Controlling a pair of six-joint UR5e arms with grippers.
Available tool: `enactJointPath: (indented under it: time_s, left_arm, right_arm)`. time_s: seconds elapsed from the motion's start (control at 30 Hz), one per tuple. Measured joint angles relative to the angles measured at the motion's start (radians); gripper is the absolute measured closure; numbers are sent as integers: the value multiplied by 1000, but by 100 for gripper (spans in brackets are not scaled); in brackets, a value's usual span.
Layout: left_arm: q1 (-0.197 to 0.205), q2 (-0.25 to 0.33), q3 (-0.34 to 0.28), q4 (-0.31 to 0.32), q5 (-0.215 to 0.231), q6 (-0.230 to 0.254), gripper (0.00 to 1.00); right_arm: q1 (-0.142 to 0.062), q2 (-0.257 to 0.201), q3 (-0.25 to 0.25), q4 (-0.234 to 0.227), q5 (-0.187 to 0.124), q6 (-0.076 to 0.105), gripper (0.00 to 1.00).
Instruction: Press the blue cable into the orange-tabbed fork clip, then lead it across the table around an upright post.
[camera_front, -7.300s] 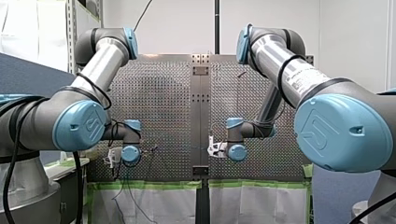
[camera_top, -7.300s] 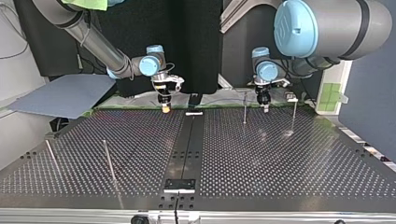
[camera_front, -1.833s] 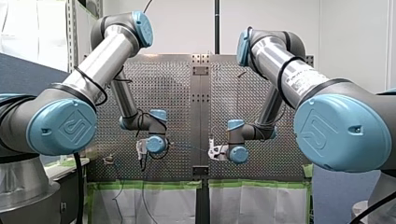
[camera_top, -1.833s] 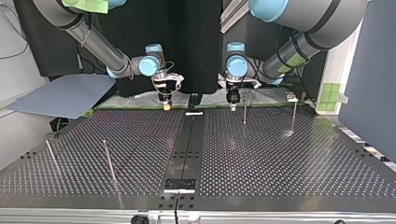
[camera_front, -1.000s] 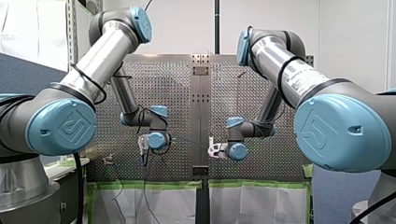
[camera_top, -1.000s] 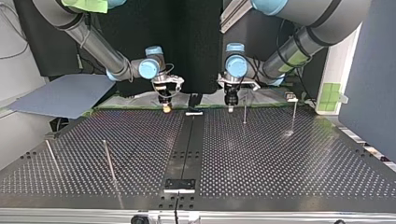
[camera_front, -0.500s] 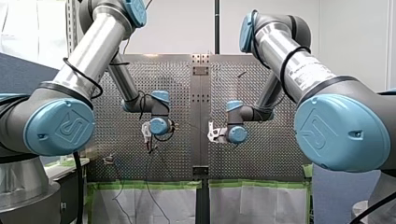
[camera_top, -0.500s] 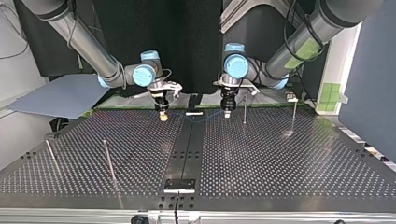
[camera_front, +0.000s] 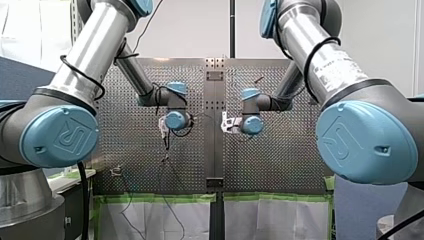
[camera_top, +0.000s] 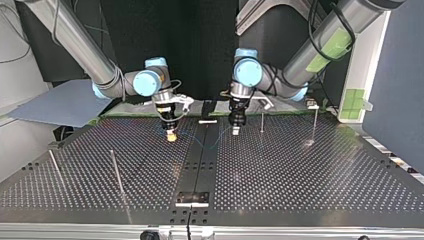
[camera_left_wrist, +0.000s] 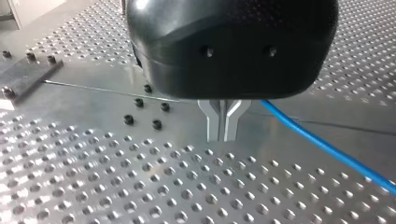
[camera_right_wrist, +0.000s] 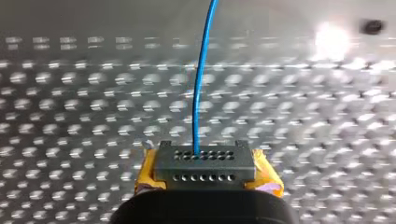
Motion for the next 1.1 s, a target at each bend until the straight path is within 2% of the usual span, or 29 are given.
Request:
enactJointPath:
  time_s: [0.2,0.53,0.97,1.1]
  left_arm:
    - [-12,25,17,-26,-3,-6,100]
    - [-14,75,55,-80,-5,-14,100]
    - [-15,132,65,-96,-6,-30,100]
    - [-17,140,88,-116,-3,-44,100]
  right_arm:
    - [1,-46,-5,12,0,1,99]
    - [1,-130,-20,60,2,1,99]
    - [1,-248,-30,104,2,0,99]
    - [1,-284,-34,111,1,2,99]
